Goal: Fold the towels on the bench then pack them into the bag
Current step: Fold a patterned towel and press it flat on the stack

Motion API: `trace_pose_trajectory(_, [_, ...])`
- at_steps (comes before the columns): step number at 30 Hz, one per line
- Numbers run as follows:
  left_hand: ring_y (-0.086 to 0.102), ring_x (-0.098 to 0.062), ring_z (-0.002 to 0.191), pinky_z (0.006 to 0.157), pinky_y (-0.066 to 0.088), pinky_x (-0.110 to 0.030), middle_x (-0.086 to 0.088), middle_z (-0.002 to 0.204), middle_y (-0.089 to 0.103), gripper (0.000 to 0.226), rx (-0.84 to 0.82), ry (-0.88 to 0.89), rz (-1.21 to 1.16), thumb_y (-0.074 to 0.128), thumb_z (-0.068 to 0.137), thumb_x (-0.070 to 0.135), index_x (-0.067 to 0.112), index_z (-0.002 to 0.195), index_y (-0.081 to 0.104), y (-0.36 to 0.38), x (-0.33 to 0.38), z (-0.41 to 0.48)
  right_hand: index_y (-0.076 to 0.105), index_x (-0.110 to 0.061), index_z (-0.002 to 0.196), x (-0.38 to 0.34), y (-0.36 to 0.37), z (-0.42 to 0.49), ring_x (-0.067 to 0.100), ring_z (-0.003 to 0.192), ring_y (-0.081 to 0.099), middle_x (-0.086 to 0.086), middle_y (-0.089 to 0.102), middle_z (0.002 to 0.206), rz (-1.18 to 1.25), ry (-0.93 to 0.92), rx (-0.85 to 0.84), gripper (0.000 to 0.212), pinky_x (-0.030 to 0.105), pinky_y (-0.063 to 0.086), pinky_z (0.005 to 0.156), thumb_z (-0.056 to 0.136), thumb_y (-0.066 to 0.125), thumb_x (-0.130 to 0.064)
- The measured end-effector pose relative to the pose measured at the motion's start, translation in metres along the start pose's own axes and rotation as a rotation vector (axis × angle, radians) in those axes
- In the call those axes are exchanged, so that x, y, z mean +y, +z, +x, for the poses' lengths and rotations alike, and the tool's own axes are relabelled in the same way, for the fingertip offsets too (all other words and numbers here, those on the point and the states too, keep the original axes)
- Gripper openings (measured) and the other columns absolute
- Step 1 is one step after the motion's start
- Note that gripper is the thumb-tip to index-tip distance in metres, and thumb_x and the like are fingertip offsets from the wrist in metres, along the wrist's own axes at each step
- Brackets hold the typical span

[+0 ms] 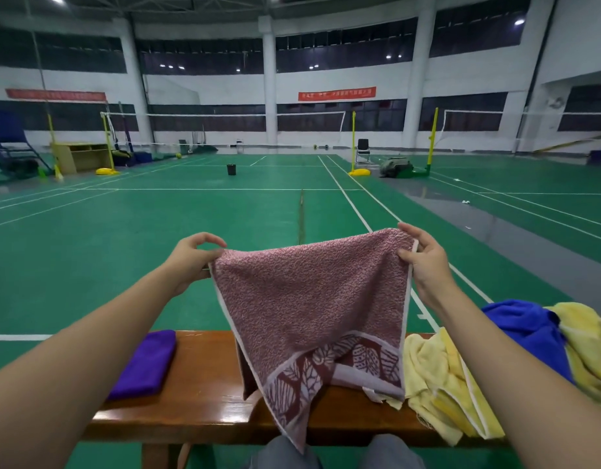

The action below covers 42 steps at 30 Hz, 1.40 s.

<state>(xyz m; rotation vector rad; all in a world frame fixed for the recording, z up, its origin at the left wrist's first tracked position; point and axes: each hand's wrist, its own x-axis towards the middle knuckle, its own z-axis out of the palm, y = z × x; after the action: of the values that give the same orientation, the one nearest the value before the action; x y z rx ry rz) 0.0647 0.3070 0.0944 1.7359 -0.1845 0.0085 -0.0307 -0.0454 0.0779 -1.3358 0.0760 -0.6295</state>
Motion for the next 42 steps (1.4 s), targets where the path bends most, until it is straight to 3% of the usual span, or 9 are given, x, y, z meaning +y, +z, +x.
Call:
trace_pose_trajectory(5, [0.054,-0.016,0.085,0.071,0.048,-0.029,-0.008,0.101,0.06,0.026,0.038,0.016,-0.018,0.054,0.091,0.0,0.009,0.113,0.064,0.003,0.011,0.004,0.054,-0.014,0.118,-0.004,0.001,0.008,0.019,0.086,0.062,0.013,0.062,0.103,-0.109,-0.044,0.091,0.038,0.029,0.055,0.078,0.088,0.052,0.011])
trace_pose_trajectory(9, [0.056,-0.016,0.078,0.065,0.056,-0.023,-0.006,0.096,0.057,0.044,0.014,0.07,-0.108,0.057,0.085,-0.012,0.011,0.122,0.056,0.001,0.023,0.003,0.057,-0.013,0.107,-0.007,-0.004,0.014,0.022,0.09,0.062,0.015,0.064,0.108,-0.331,-0.101,0.119,0.027,0.029,0.053,0.076,0.086,0.059,0.004])
trace_pose_trajectory(16, [0.058,-0.017,0.079,0.058,0.054,-0.012,-0.011,0.091,0.062,0.019,-0.068,0.106,0.114,0.062,0.083,-0.006,0.013,0.085,0.067,-0.008,0.047,0.008,0.058,-0.011,0.099,-0.021,-0.006,0.02,0.021,0.094,0.056,0.008,0.06,0.1,-0.445,-0.2,0.162,0.016,0.035,0.048,0.084,0.089,0.057,0.001])
trace_pose_trajectory(21, [0.056,-0.018,0.066,0.047,0.053,-0.018,-0.009,0.085,0.06,0.017,-0.048,0.09,0.2,0.057,0.089,-0.001,0.011,0.081,0.064,-0.004,0.046,0.01,0.059,-0.012,0.092,-0.025,-0.006,0.023,0.021,0.092,0.056,0.005,0.06,0.094,-0.464,-0.23,0.155,0.014,0.036,0.047,0.085,0.088,0.058,0.001])
trace_pose_trajectory(26, [0.056,-0.017,0.084,0.072,0.052,-0.026,-0.01,0.099,0.063,0.017,0.004,0.098,0.148,0.057,0.089,-0.001,0.004,0.102,0.068,0.002,0.039,0.009,0.061,-0.013,0.085,-0.026,-0.008,0.021,0.018,0.079,0.057,0.002,0.061,0.082,-0.445,-0.215,0.162,0.015,0.034,0.049,0.075,0.089,0.057,0.001])
trace_pose_trajectory(32, [0.057,-0.029,0.103,0.093,0.049,-0.042,-0.01,0.125,0.045,0.062,-0.066,0.062,0.089,0.065,0.078,-0.013,0.015,0.132,0.051,-0.001,0.033,0.007,0.057,-0.009,0.093,-0.023,-0.011,0.016,0.008,0.074,0.054,-0.004,0.057,0.083,-0.427,-0.208,0.137,0.008,0.02,0.046,0.062,0.093,0.053,-0.002])
trace_pose_trajectory(35, [0.059,-0.029,0.094,0.08,0.05,-0.028,-0.023,0.108,0.059,0.052,-0.057,0.111,0.077,0.061,0.078,-0.017,0.015,0.118,0.058,-0.003,0.034,0.004,0.055,-0.009,0.095,-0.022,-0.01,0.015,0.005,0.075,0.054,-0.003,0.057,0.085,-0.41,-0.185,0.12,0.007,0.013,0.044,0.058,0.093,0.052,-0.003])
trace_pose_trajectory(38, [0.057,-0.025,0.084,0.077,0.048,-0.026,-0.016,0.087,0.061,0.032,-0.02,0.148,0.099,0.063,0.079,-0.013,0.017,0.091,0.064,-0.007,0.036,0.003,0.055,-0.007,0.098,-0.021,-0.008,0.015,0.003,0.078,0.054,-0.003,0.058,0.086,-0.392,-0.173,0.105,0.007,0.015,0.043,0.064,0.093,0.052,-0.003])
trace_pose_trajectory(42, [0.056,-0.023,0.077,0.072,0.048,-0.024,-0.014,0.083,0.06,0.019,0.033,0.205,0.181,0.066,0.081,-0.004,0.015,0.085,0.063,-0.012,0.034,0.007,0.054,-0.009,0.103,-0.02,-0.006,0.016,0.012,0.083,0.059,0.001,0.062,0.091,-0.344,-0.153,0.092,0.01,0.026,0.049,0.075,0.093,0.054,-0.007])
